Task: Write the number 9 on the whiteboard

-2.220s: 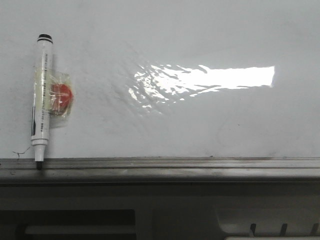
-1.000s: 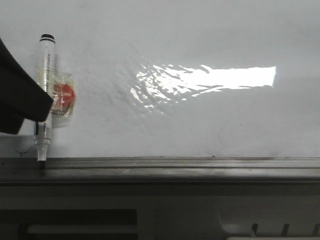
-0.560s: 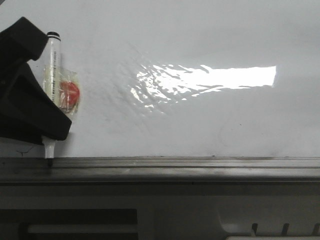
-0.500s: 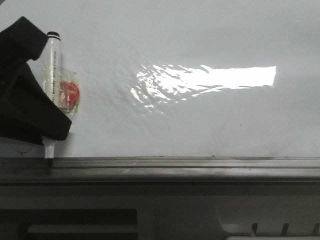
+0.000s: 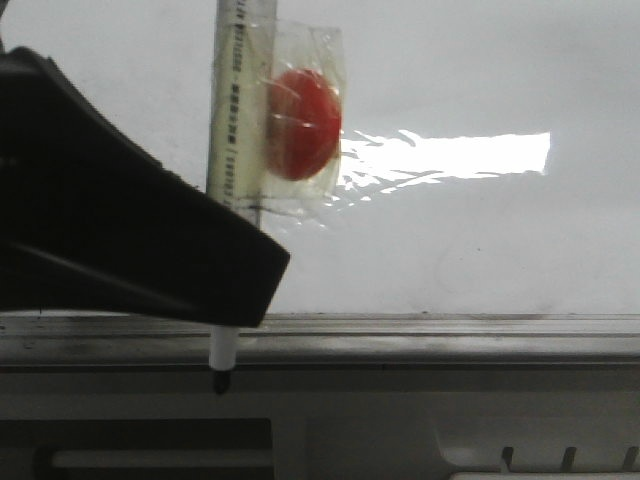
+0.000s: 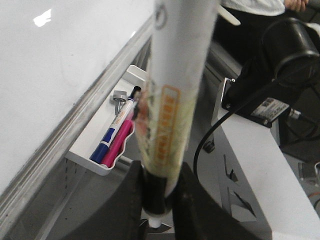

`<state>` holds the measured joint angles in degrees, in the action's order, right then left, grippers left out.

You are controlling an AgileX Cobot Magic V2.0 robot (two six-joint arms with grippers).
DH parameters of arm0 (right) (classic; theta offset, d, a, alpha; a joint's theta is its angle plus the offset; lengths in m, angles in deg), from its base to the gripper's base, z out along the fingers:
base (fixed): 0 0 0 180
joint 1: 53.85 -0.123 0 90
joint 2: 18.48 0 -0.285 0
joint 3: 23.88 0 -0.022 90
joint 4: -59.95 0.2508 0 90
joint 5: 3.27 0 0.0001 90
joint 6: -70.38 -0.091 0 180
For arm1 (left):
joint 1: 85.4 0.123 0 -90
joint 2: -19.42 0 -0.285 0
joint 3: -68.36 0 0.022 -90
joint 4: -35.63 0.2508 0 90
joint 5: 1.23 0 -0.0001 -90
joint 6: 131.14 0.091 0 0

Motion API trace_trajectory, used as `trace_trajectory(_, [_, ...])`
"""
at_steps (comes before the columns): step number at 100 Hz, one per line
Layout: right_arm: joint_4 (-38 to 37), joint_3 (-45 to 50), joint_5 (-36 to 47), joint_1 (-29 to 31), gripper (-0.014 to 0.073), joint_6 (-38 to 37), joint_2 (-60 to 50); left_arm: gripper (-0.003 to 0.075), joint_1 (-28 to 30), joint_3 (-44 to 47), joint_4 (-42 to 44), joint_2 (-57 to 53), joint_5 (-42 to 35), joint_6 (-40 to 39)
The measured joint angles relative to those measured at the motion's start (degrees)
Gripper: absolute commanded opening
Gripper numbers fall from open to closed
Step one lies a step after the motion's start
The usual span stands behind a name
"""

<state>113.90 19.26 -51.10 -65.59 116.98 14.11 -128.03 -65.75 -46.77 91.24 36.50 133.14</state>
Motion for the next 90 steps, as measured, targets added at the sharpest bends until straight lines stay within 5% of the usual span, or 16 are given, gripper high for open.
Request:
trace_trajectory(32, [19.2,0.0,-4.2,-1.9,0.0438,20.1,12.2,-0.0018,-0.9,0.0,0.6,0.0,0.3,5.7])
trace_trajectory(51, [21.8,-0.9,-5.3,-8.6,0.0438,25.5,19.1,-0.0018,-0.9,0.0,0.6,0.0,1.1,7.6])
trace_trajectory(90, [22.9,-1.1,14.2,-29.6,0.0438,27.2,30.5,-0.0018,-0.9,0.0,0.6,0.0,2.0,9.1])
